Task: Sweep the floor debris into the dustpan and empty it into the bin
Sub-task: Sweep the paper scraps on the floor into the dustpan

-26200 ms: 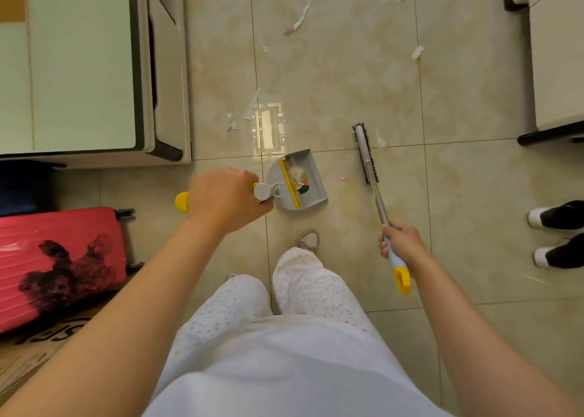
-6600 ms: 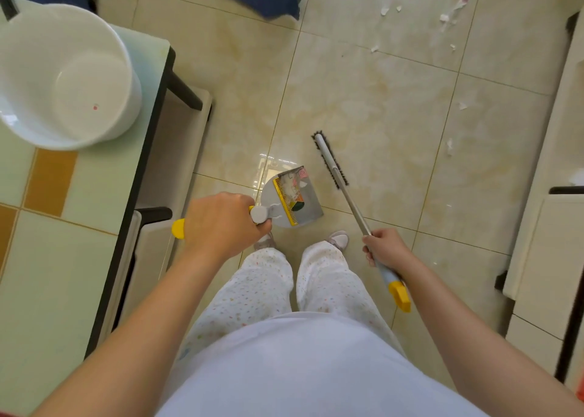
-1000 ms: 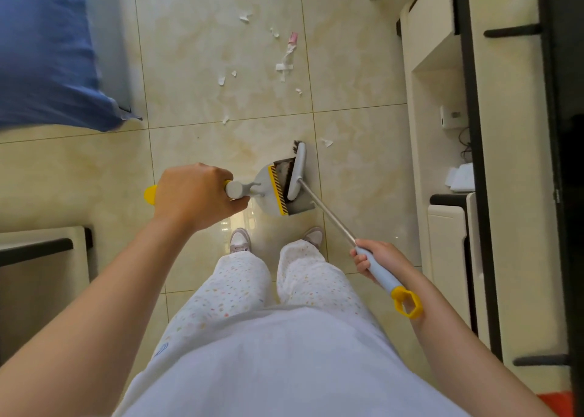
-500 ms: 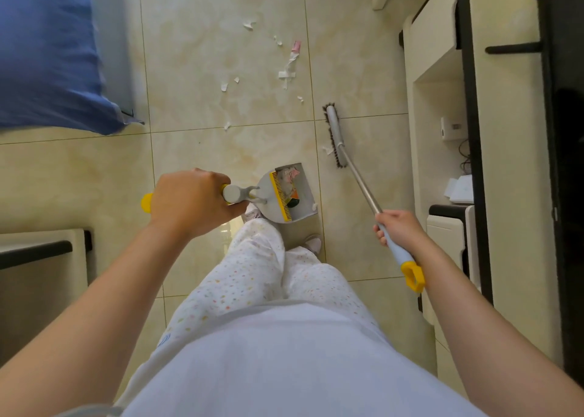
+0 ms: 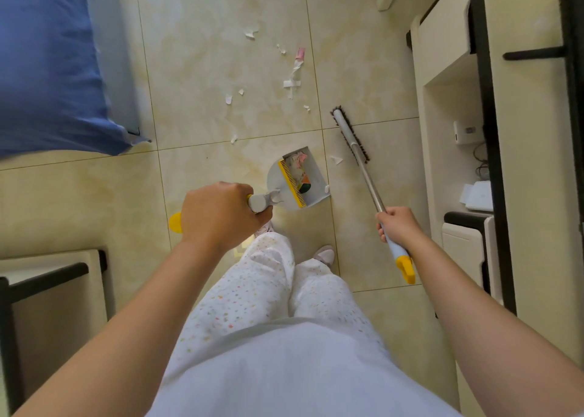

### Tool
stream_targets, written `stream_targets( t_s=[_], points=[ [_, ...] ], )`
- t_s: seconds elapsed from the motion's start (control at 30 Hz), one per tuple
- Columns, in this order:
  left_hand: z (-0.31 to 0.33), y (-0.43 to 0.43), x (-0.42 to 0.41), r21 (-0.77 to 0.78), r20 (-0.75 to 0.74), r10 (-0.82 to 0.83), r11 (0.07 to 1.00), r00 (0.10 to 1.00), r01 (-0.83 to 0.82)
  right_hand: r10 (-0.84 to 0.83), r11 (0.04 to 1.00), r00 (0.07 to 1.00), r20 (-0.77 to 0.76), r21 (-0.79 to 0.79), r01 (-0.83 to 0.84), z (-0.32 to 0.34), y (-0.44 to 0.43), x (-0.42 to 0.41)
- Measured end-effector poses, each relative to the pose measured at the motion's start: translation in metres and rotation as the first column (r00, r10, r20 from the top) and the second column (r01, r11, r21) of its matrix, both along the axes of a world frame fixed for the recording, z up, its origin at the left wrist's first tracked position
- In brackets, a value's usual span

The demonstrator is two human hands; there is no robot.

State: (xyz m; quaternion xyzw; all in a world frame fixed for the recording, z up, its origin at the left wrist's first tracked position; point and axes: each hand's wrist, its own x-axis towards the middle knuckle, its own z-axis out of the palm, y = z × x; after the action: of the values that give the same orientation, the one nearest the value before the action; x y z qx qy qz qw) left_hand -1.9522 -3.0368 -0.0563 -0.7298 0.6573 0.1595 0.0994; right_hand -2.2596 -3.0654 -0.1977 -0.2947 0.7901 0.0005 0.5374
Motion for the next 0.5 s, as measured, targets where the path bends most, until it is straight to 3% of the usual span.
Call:
stream_targets(
  t_s=[0.2, 0.3, 0.4, 0.5],
  points=[
    [-0.001, -0.031, -0.008, 0.025, -0.006, 0.009, 1.000, 1.000, -0.009, 0.083, 0.989, 0.996, 0.018, 0.119, -0.085, 0.009, 0.006, 0.019],
    [-0.001, -0.043, -0.012, 0.025, -0.012, 0.005, 1.000, 1.000, -0.005, -0.111, 0.977, 0.985, 0.131, 0.194, 0.085, 0.030, 0.016, 0.026],
    [-0.002, -0.043, -0.008, 0.034, -0.004, 0.008, 0.999, 1.000, -0.008, -0.382, 0.904, 0.893, 0.239, 0.297, 0.308, 0.058, 0.023, 0.025],
    [-0.003, -0.039, -0.005, 0.032, -0.003, 0.004, 0.999, 1.000, -0.004, -0.399, 0.900, 0.880, 0.258, 0.294, 0.322, 0.074, 0.034, 0.029]
  ],
)
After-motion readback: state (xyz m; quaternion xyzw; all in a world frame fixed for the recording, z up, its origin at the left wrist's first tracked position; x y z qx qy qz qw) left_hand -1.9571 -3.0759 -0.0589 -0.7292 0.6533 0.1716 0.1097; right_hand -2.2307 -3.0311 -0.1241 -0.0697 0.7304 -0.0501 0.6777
